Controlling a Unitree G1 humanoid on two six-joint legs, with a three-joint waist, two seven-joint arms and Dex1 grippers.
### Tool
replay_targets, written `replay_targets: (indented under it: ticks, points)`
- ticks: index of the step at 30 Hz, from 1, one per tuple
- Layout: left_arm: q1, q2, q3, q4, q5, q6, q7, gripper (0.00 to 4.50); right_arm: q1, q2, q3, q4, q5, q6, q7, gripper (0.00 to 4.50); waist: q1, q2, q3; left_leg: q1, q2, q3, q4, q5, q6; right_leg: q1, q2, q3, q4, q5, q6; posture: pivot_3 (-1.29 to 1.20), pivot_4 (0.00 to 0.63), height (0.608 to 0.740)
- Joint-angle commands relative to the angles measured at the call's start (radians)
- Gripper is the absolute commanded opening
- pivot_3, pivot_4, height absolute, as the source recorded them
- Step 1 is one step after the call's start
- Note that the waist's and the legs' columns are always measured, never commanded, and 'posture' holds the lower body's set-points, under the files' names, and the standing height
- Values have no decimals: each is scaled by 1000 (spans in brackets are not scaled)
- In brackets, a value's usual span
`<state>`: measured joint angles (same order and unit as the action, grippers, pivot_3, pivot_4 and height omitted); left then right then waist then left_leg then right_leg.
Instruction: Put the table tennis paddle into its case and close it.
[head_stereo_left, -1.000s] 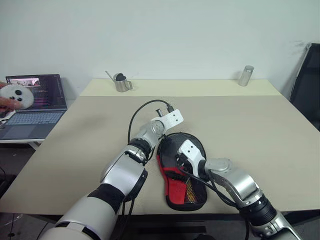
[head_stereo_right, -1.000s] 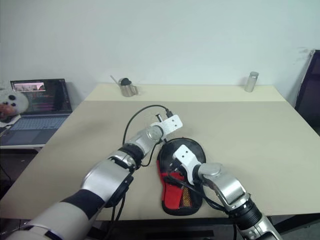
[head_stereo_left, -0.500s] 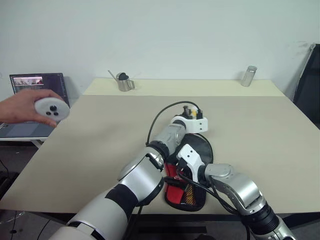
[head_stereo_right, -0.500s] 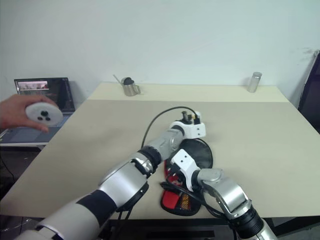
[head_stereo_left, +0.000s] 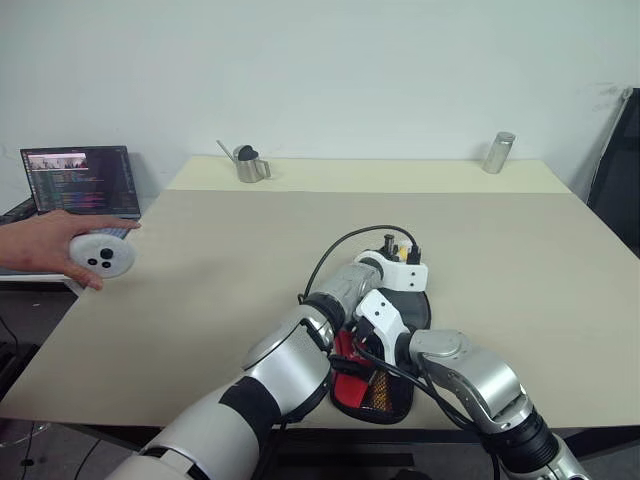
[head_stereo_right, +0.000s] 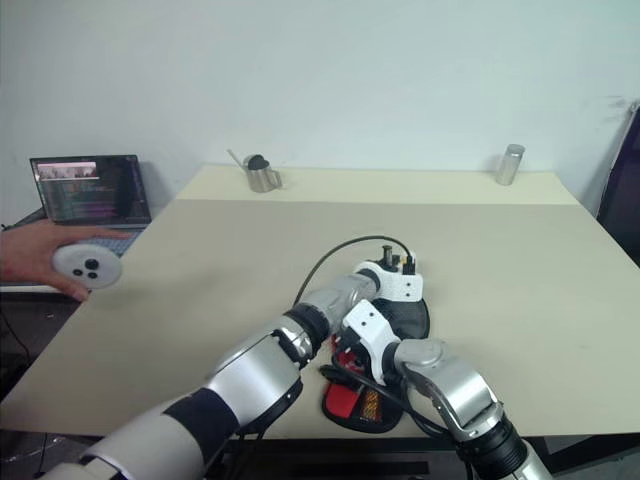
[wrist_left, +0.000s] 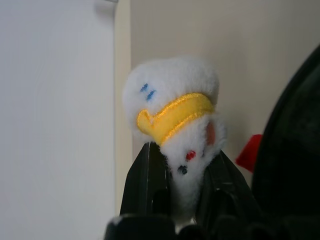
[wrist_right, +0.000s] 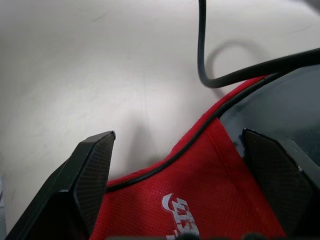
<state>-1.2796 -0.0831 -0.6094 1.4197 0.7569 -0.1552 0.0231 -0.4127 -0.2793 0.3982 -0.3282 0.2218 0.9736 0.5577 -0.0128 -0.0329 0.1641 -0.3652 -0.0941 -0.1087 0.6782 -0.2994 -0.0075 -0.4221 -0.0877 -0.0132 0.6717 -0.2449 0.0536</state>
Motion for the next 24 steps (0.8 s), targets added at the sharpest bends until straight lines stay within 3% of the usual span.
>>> replay_targets:
  ticks: [1, 6, 12, 17, 24]
  points:
    - [4, -1, 29, -28, -28, 2, -58, 655, 7, -2, 23, 34, 14, 38, 8, 4500, 0, 0, 0, 0, 0, 0, 0, 0, 0, 0, 0, 0, 0, 0, 0, 0, 150, 740]
    - [23, 12, 51, -29, -51, 19, -125, 2454, -7, -10, 26, 50, 9, 22, 21, 4500, -5, 0, 0, 0, 0, 0, 0, 0, 0, 0, 0, 0, 0, 0, 0, 0, 150, 740]
    - [6, 51, 15, -46, -12, -54, -93, 4458, -40, -62, 21, 47, -2, -27, 56, 4500, -7, 0, -1, 2, 0, 0, 0, 0, 0, 1, 0, 0, 0, -1, 1, 0, 150, 740]
    - [-34, 88, 42, -77, -51, -179, -176, 4458, -65, -145, -36, 11, 16, -56, 111, 4500, -2, 0, 0, 0, 0, 0, 0, 0, 0, 1, 0, -1, -1, -1, 2, 0, 150, 740]
    - [-30, 224, 152, -174, -205, -358, -461, 4458, -84, -292, -203, -76, 113, -51, 206, 4500, -4, 0, 4, -4, 0, -1, -2, -1, 1, -1, 0, -1, -7, 0, 0, 0, 150, 740]
